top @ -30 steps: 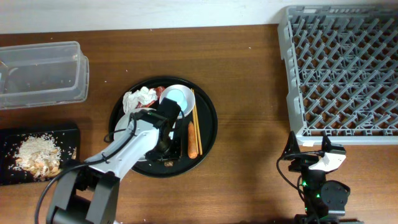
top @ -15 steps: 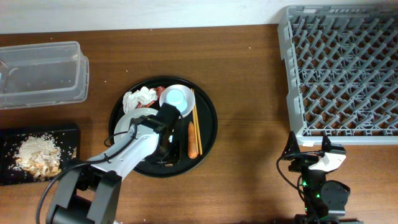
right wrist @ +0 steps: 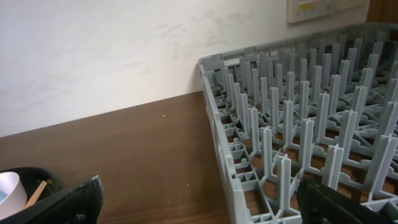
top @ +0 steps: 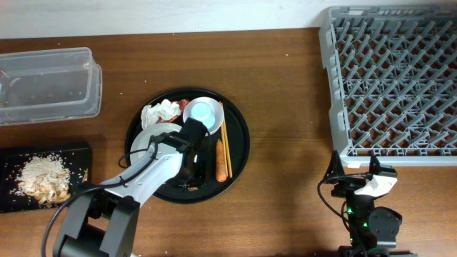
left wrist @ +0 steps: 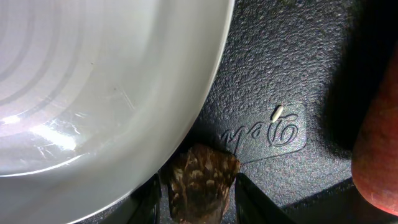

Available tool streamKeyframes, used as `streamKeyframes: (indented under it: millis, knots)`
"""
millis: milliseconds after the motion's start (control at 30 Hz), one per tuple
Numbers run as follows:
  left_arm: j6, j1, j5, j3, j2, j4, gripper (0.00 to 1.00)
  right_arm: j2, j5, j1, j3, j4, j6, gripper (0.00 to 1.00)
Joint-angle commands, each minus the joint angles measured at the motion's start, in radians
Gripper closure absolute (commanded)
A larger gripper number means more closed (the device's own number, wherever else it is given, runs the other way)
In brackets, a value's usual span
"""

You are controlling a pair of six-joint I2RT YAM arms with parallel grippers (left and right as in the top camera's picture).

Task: Sort waste into correct bins and load items into the dishwasher rack
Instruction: 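Grasp the brown shell piece on the tray with the left gripper, then carry the shell piece left and drop it on the black tray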

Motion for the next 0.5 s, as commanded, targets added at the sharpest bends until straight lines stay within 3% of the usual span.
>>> streamKeyframes:
  millis: [0,333,467]
  knots:
    - [-0.01,-0.025,-0.001,-0.01,0.008,0.002,0.62,-0.006,0.008,0.006,-0.02,0.001,0.005,0.02]
    - [-0.021,-0.044,0.008,-0.01,0.008,-0.002,0.77,-0.006,0.008,0.006,-0.02,0.001,0.005,0.02]
    - [-0.021,-0.044,0.027,0.008,0.006,-0.021,0.78,-0.006,0.008,0.006,-0.02,0.001,0.005,0.02]
